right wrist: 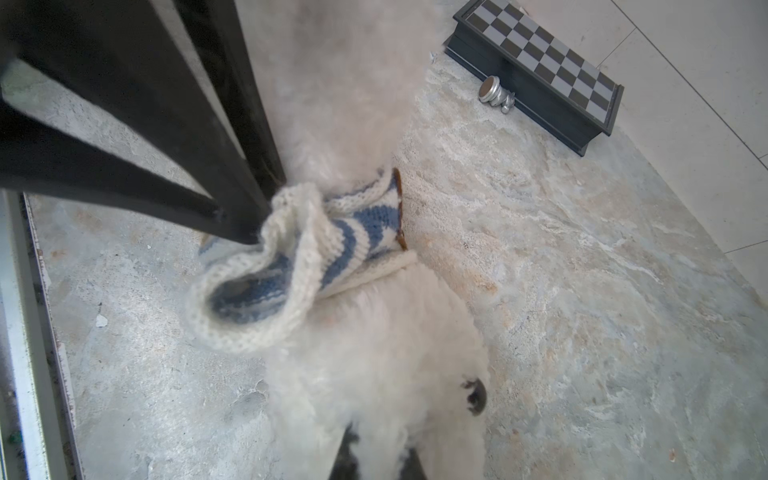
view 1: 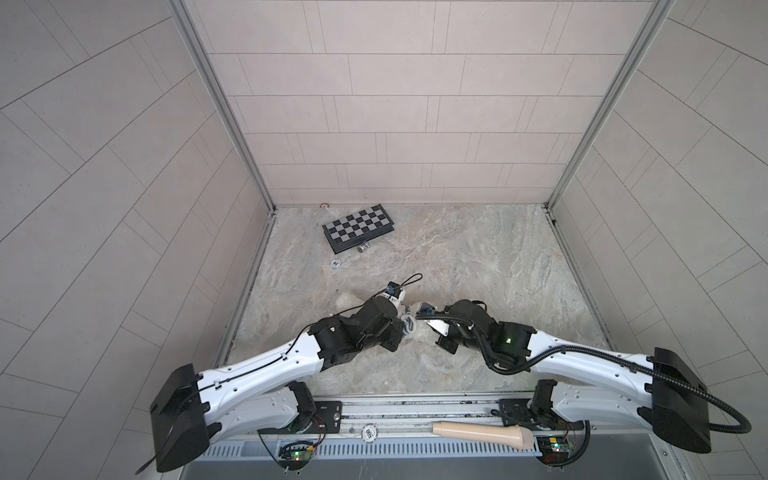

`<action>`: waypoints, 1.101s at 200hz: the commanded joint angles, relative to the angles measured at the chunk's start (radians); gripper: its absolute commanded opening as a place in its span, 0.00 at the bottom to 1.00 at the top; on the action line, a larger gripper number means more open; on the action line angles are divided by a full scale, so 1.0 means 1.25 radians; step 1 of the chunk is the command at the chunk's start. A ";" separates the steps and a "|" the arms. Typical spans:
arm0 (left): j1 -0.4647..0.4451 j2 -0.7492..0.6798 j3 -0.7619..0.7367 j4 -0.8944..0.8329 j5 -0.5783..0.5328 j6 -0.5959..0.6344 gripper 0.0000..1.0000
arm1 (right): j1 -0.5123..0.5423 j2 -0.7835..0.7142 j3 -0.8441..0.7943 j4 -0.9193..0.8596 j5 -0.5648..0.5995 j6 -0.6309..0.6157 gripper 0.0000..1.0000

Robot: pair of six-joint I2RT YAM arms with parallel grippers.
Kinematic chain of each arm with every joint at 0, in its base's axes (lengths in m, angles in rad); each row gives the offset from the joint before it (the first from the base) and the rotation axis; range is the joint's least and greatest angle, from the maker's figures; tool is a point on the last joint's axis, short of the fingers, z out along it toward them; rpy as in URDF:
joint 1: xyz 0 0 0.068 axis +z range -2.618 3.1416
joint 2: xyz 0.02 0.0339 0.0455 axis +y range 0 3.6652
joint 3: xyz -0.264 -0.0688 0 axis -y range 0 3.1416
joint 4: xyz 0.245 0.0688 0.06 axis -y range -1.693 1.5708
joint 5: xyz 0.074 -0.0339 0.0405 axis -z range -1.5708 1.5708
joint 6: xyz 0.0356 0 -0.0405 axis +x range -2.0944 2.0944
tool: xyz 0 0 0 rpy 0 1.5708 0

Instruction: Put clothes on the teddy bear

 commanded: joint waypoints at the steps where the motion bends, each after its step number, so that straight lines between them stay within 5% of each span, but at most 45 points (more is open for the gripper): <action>1: -0.003 0.012 0.010 0.007 0.001 0.004 0.24 | 0.006 -0.014 -0.003 0.031 0.011 0.010 0.00; 74: -0.004 0.043 0.020 0.022 -0.002 0.006 0.21 | 0.011 -0.014 -0.004 0.038 0.014 0.018 0.00; 127: -0.019 0.073 0.048 -0.005 -0.023 0.008 0.06 | 0.023 -0.021 -0.004 0.047 0.017 0.030 0.00; 173: -0.019 0.077 0.048 -0.010 -0.045 0.002 0.21 | 0.034 -0.019 -0.003 0.058 0.017 0.035 0.00; 220: -0.018 0.077 0.051 -0.017 -0.066 0.009 0.03 | 0.035 -0.033 -0.029 0.058 0.022 0.035 0.00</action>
